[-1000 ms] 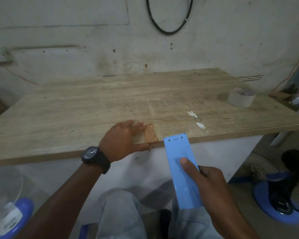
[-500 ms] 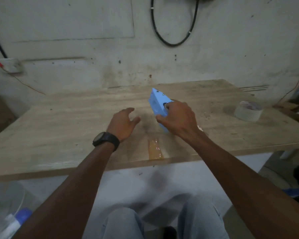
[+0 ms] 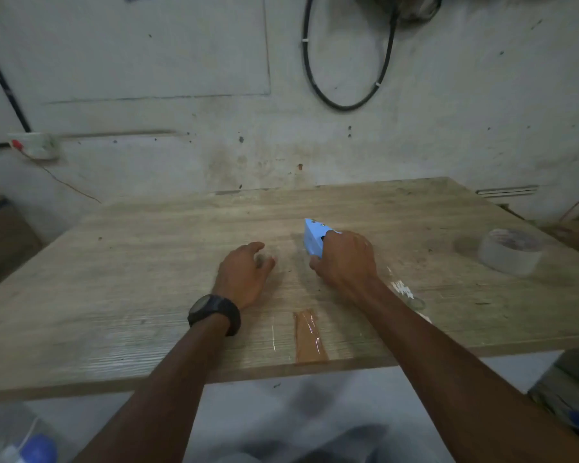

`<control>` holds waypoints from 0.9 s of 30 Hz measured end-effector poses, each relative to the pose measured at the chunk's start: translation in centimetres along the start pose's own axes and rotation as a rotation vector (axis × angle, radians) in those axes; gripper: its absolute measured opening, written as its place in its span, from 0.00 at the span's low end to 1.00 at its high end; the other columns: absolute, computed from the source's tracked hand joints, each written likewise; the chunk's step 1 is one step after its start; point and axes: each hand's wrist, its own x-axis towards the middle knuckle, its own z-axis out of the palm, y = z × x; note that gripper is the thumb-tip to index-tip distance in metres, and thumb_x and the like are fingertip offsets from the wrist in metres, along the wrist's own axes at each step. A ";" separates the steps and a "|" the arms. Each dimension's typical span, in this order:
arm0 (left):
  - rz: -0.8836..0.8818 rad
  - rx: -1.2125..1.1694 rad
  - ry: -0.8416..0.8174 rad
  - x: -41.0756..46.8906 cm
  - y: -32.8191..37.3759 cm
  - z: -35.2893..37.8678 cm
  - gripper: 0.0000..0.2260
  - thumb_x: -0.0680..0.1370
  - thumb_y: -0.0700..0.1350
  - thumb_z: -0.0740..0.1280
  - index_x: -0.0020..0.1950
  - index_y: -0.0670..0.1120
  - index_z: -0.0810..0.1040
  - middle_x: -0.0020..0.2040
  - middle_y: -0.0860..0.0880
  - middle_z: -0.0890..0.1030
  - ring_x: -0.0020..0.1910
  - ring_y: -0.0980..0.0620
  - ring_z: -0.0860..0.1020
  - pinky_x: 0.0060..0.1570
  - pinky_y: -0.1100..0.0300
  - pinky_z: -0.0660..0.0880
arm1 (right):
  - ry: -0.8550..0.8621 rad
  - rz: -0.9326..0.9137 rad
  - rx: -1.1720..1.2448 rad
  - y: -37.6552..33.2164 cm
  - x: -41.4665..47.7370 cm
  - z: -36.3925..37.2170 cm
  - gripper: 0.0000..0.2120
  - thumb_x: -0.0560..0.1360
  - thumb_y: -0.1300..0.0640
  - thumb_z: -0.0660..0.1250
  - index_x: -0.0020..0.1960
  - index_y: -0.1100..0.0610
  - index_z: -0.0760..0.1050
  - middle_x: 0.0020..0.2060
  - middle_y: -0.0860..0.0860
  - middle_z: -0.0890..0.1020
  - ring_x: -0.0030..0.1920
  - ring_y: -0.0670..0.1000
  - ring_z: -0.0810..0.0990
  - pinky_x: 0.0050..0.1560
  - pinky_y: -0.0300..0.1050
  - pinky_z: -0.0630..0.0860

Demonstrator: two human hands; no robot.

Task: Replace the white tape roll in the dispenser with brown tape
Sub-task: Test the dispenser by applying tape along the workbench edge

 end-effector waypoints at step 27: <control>0.062 0.112 -0.038 -0.2 -0.2 0.2 0.21 0.82 0.56 0.62 0.70 0.47 0.75 0.65 0.45 0.80 0.63 0.45 0.77 0.63 0.50 0.74 | -0.047 0.016 -0.096 -0.9 -0.4 -0.4 0.09 0.79 0.56 0.64 0.55 0.57 0.80 0.52 0.54 0.85 0.54 0.56 0.83 0.51 0.46 0.77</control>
